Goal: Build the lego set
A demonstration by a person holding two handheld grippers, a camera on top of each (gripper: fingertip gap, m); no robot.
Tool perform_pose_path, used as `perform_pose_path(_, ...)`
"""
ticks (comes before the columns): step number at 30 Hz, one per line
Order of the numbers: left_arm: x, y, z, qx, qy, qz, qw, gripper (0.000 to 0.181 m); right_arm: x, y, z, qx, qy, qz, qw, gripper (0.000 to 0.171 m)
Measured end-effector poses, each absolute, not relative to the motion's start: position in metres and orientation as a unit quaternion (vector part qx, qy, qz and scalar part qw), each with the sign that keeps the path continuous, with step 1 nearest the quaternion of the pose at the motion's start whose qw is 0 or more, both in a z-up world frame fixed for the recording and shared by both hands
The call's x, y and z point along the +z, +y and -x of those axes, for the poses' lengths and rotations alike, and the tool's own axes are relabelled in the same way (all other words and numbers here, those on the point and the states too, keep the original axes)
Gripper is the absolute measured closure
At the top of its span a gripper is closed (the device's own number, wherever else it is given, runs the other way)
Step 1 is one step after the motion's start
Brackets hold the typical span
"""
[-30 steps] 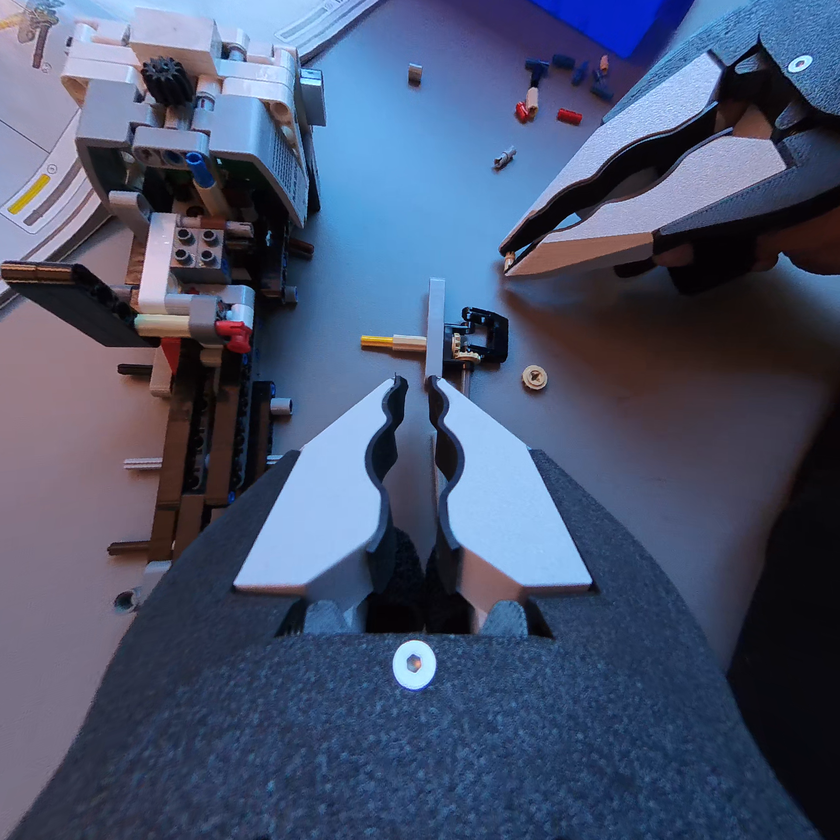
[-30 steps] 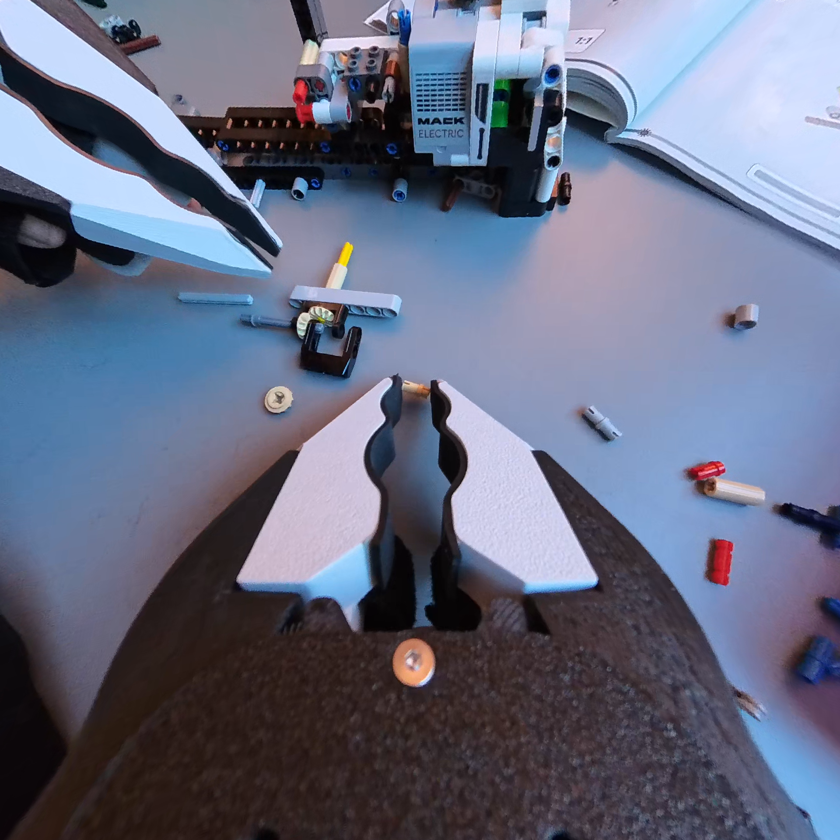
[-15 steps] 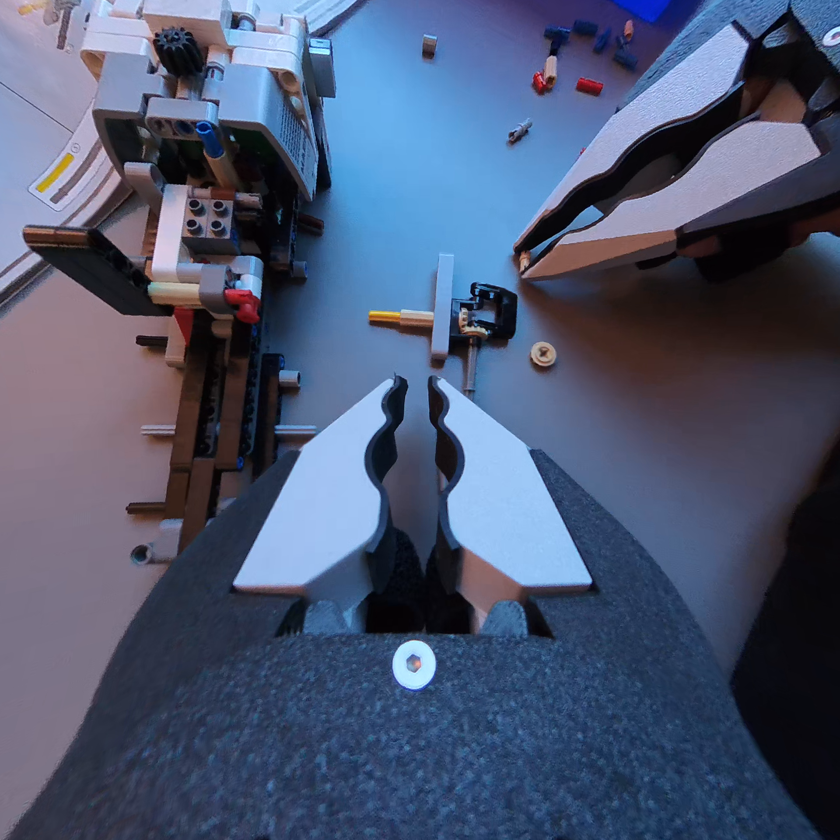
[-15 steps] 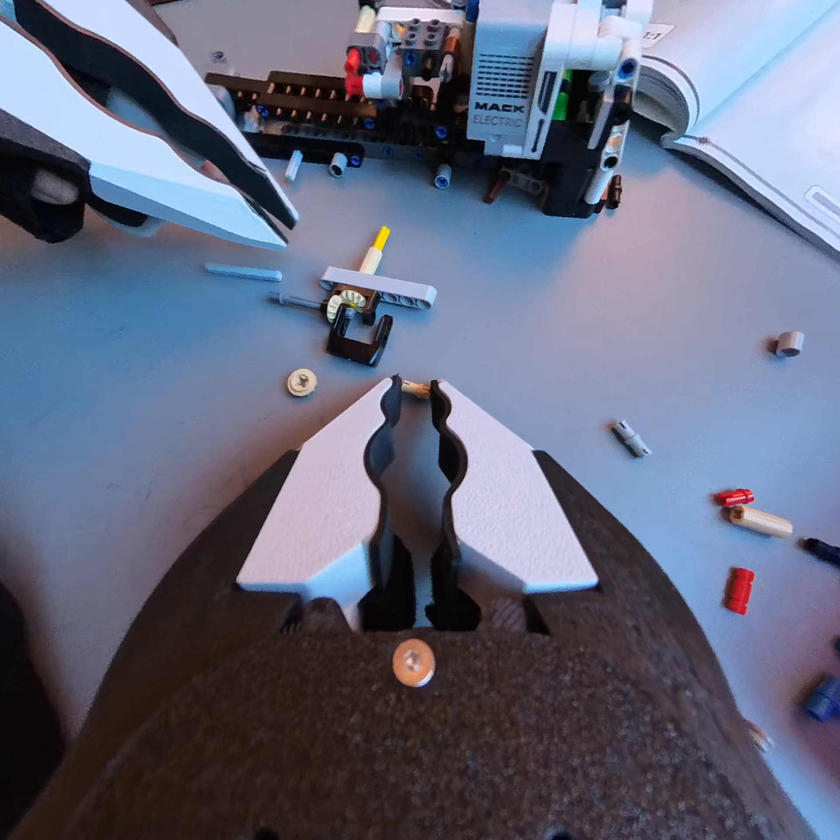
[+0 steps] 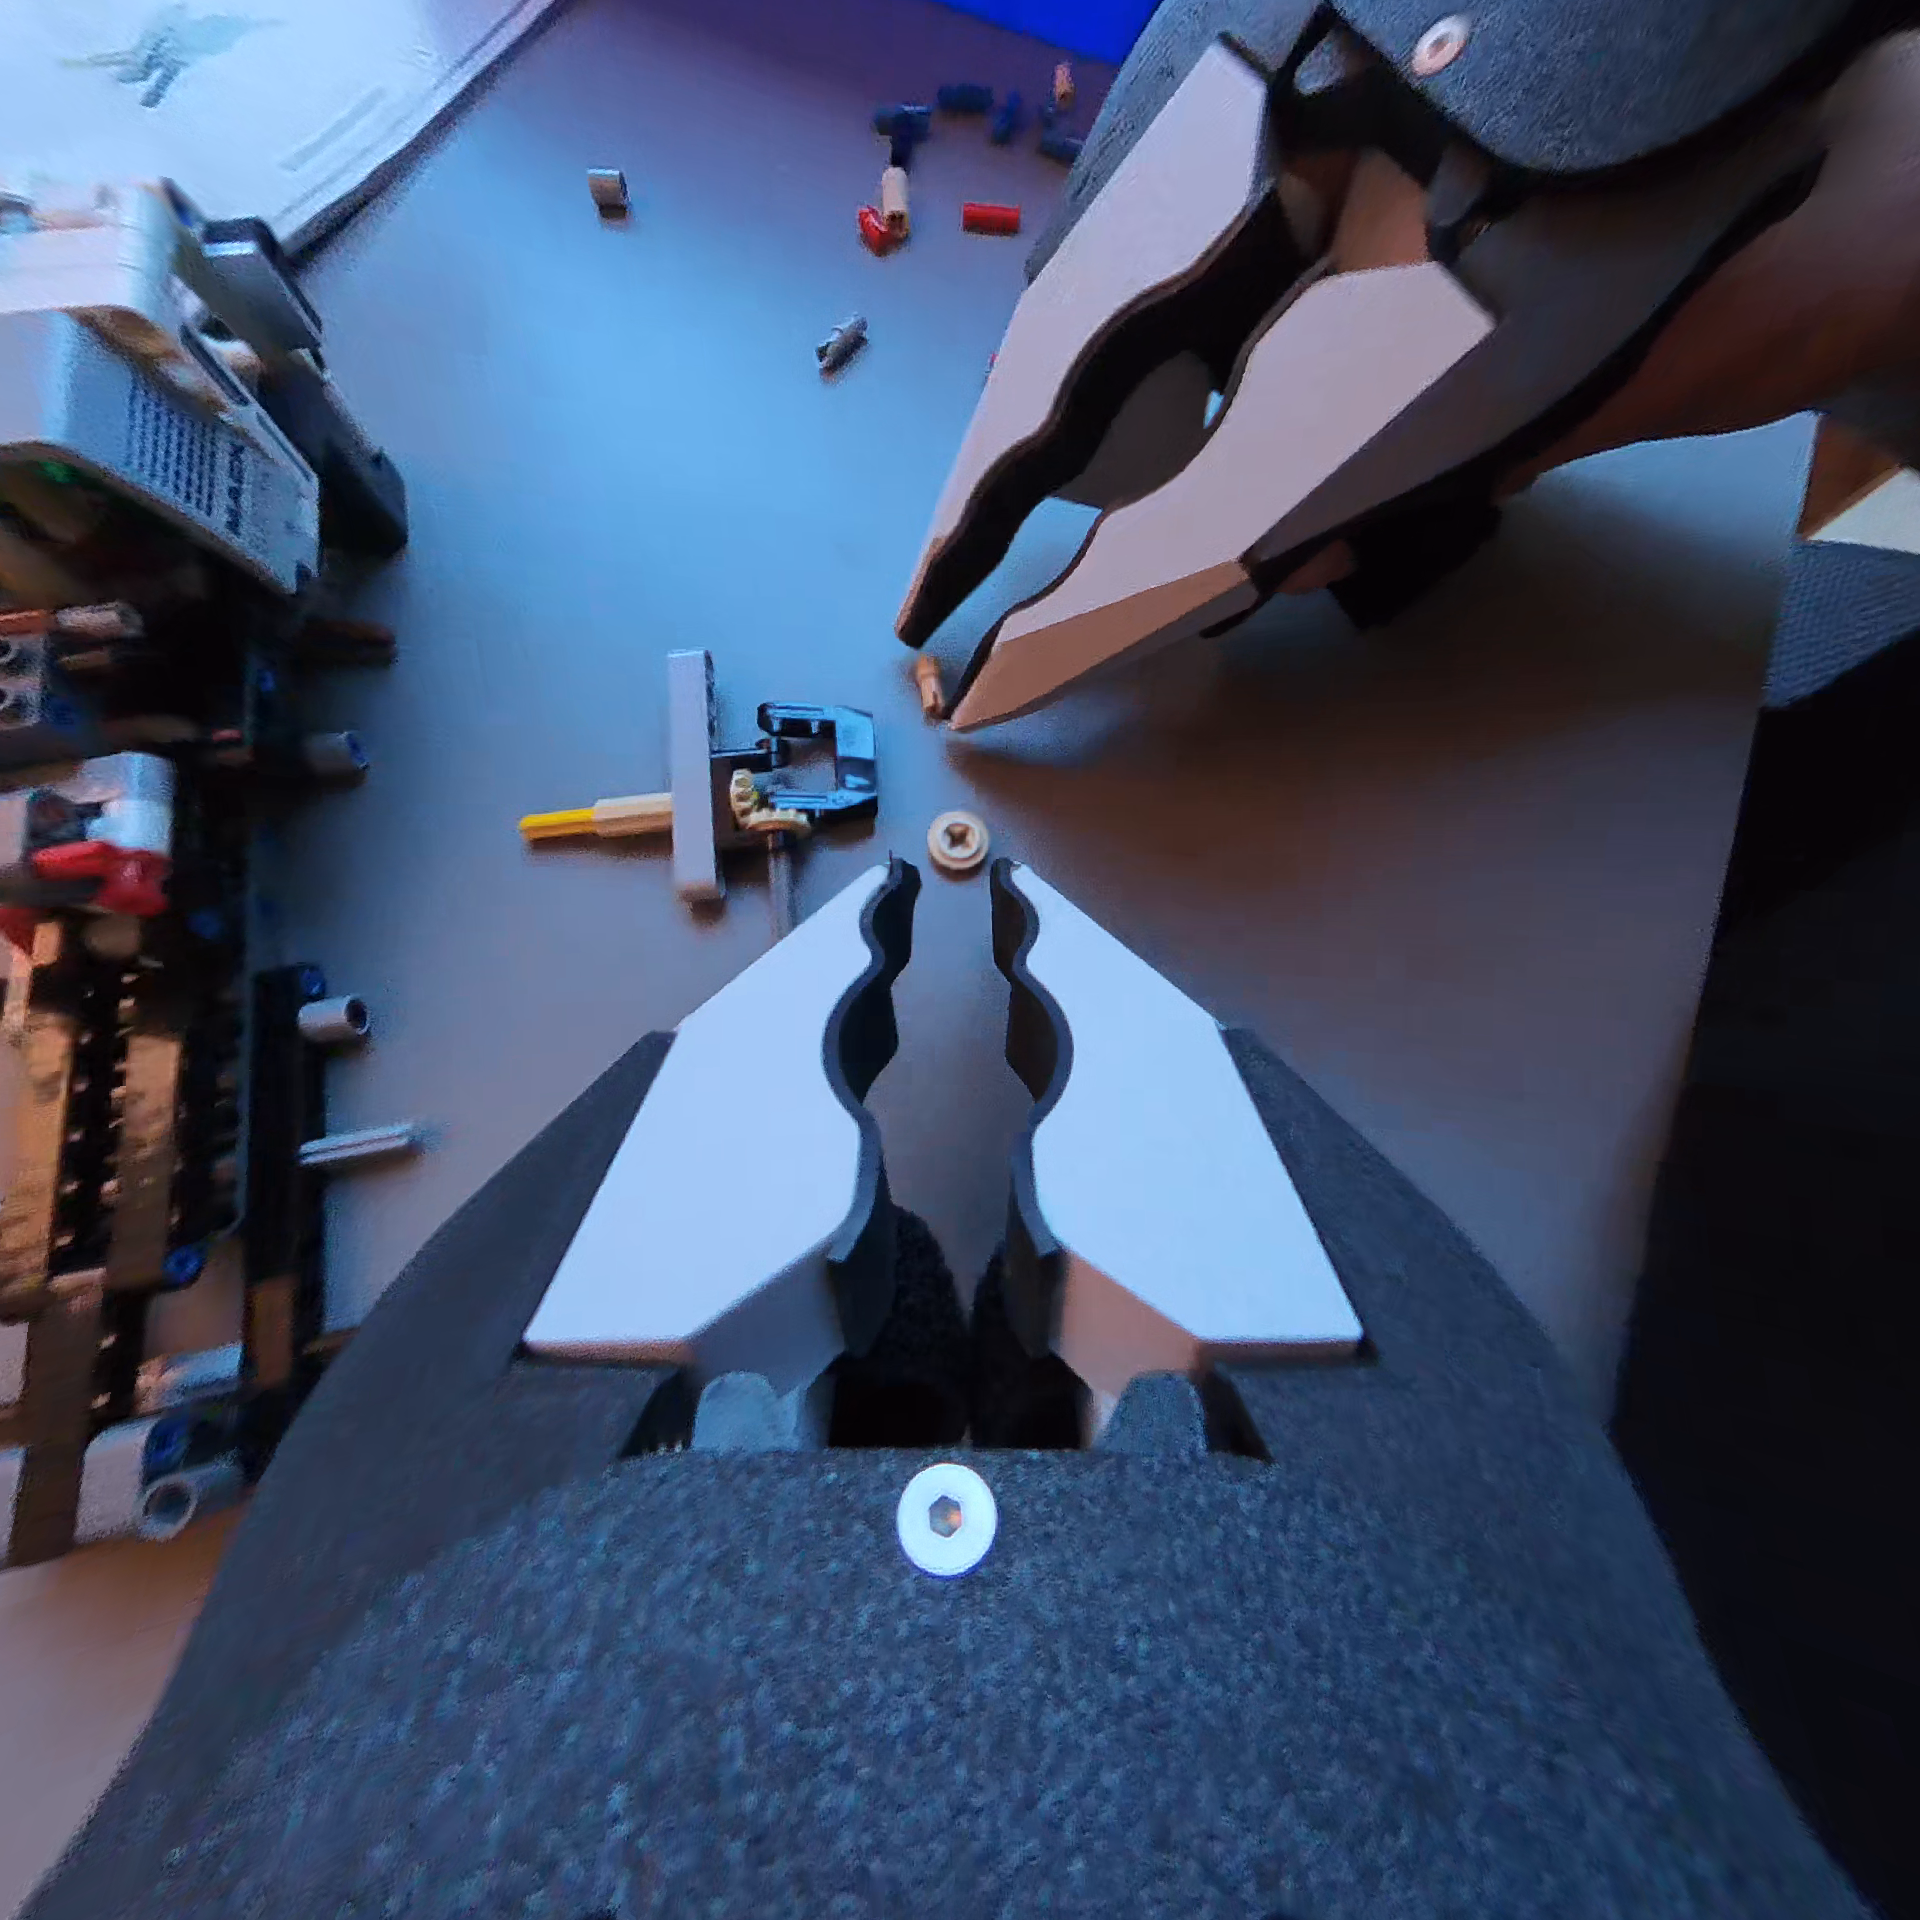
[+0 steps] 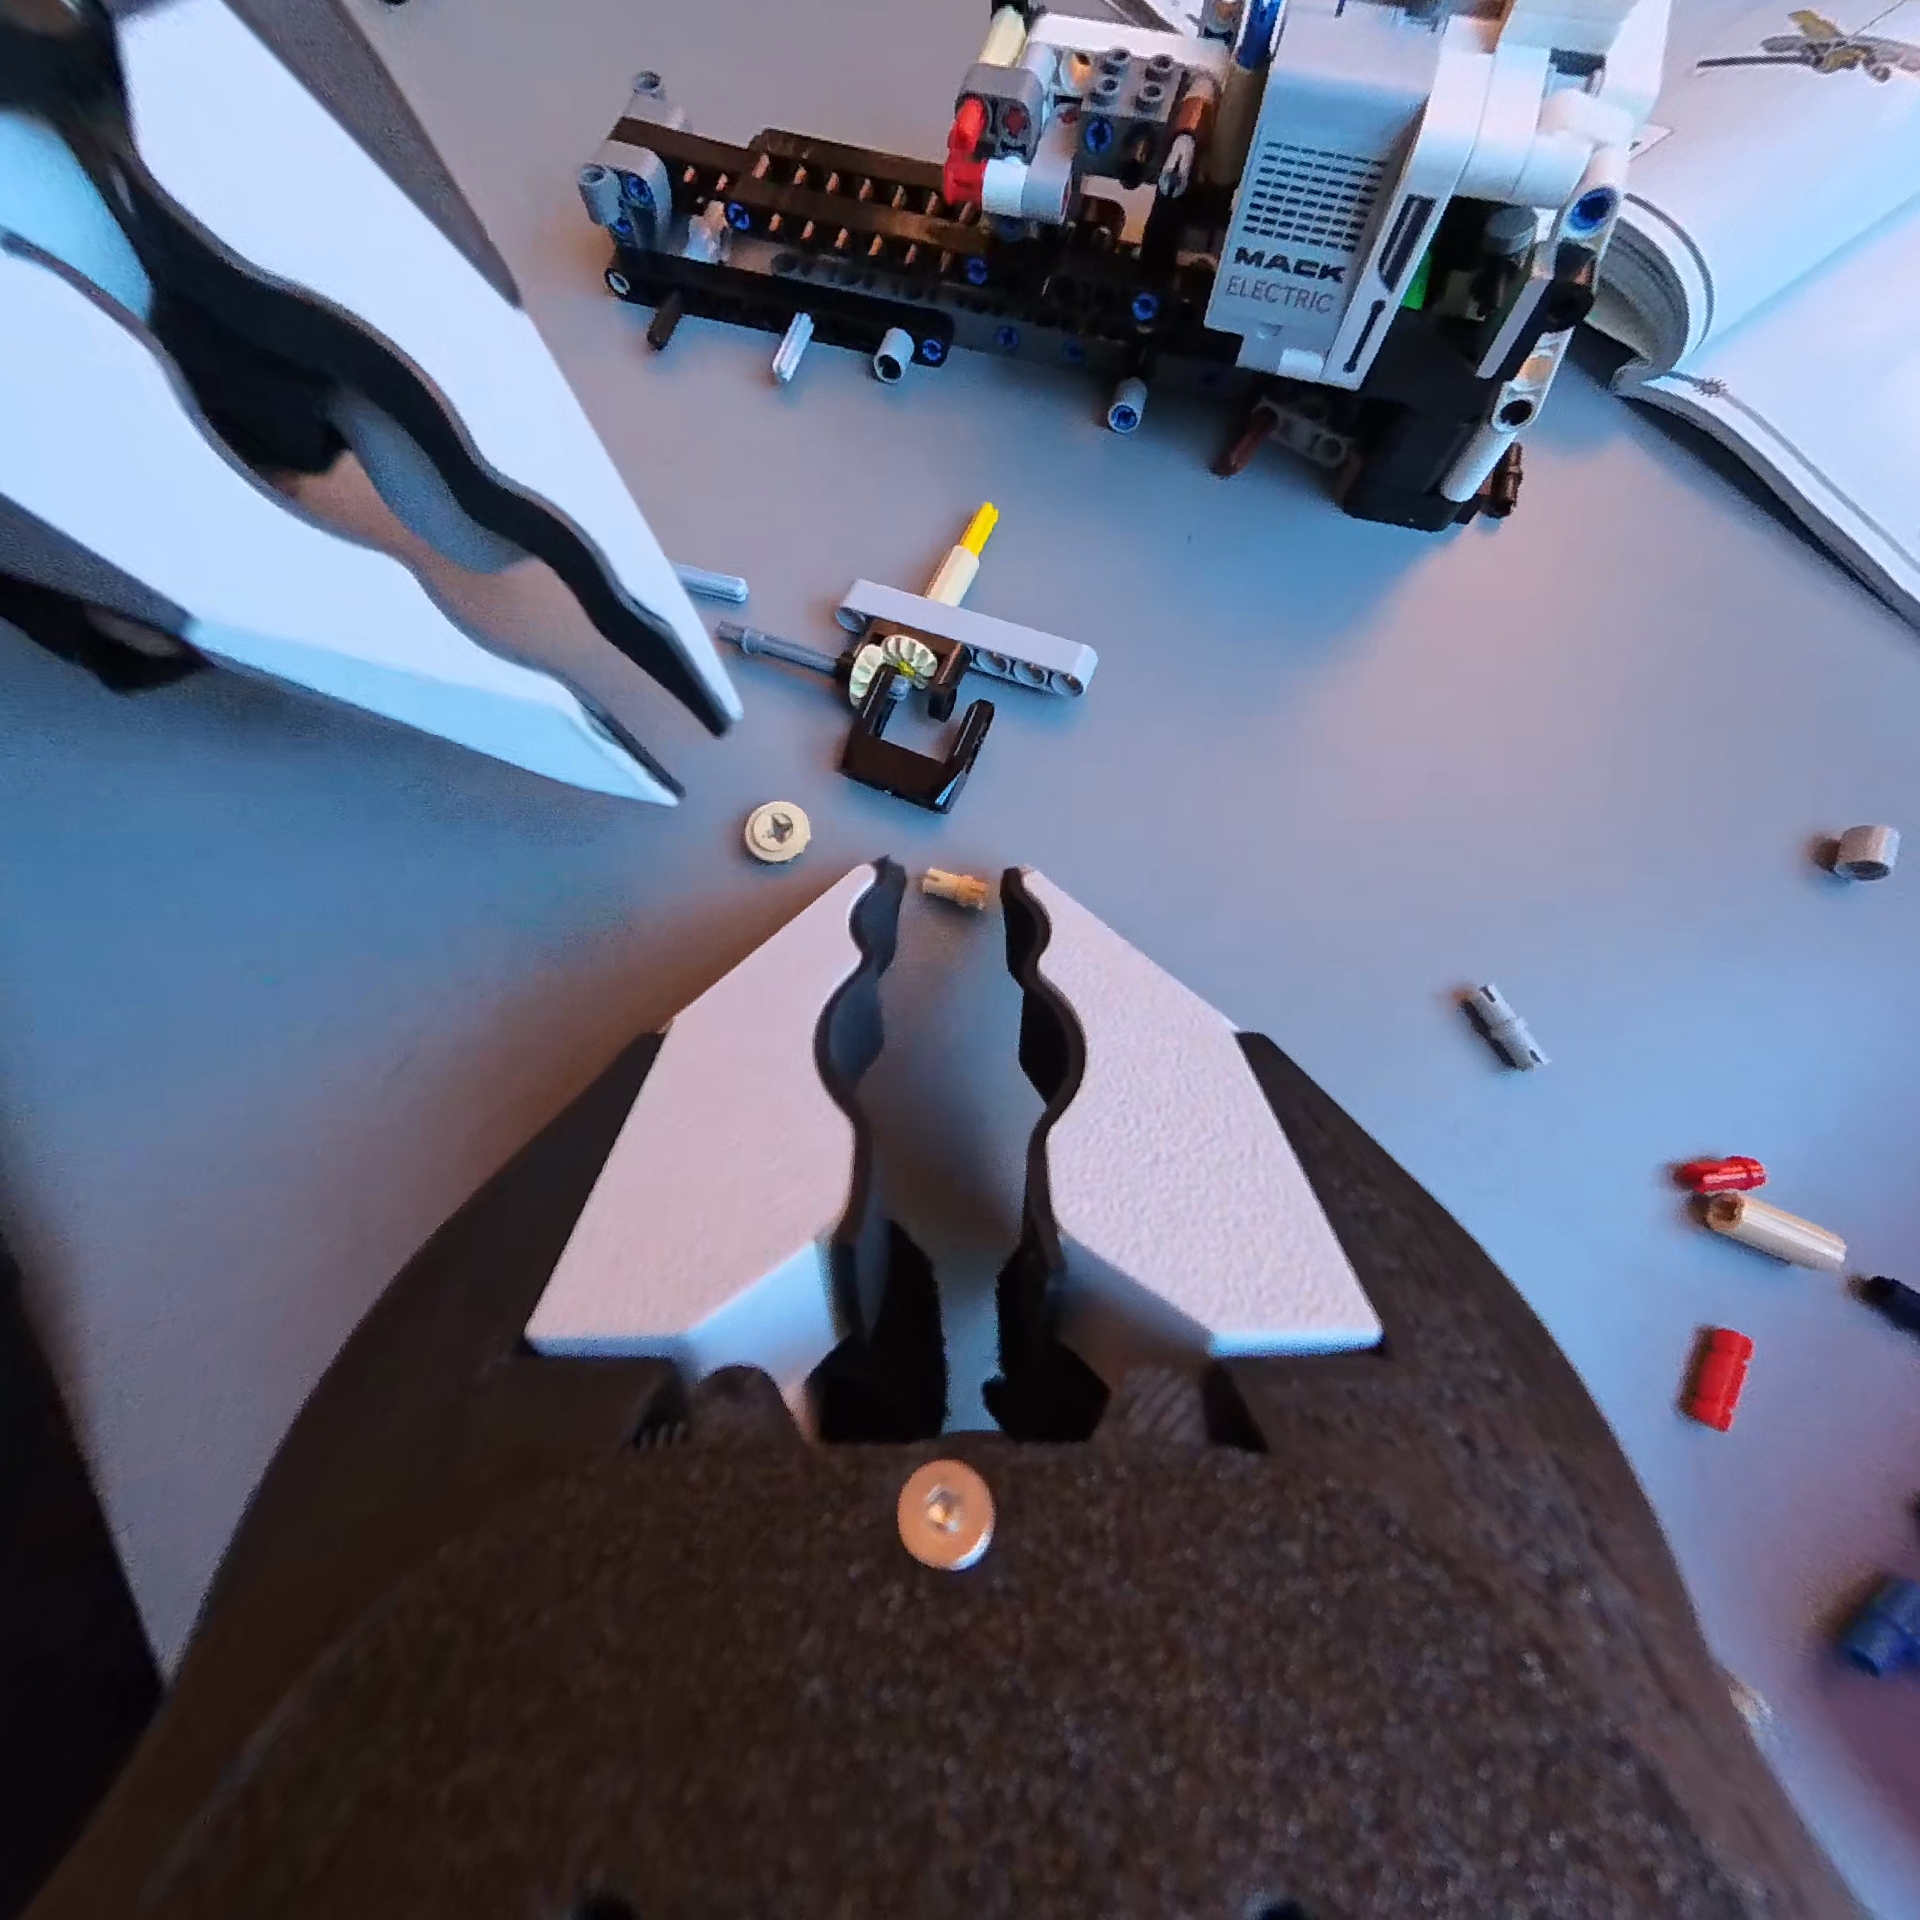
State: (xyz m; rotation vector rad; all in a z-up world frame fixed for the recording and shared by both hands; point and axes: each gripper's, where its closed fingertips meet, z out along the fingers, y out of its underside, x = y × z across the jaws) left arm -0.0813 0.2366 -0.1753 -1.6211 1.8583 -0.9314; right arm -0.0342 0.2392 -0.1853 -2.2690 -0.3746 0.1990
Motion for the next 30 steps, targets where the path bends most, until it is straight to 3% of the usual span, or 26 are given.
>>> perform_pose_path(30,-0.190,0.234,0.068,-0.299,0.697,0.600,0.255,0.172,-0.173,0.213,0.025,0.059,-0.108,0.892,0.434,0.154)
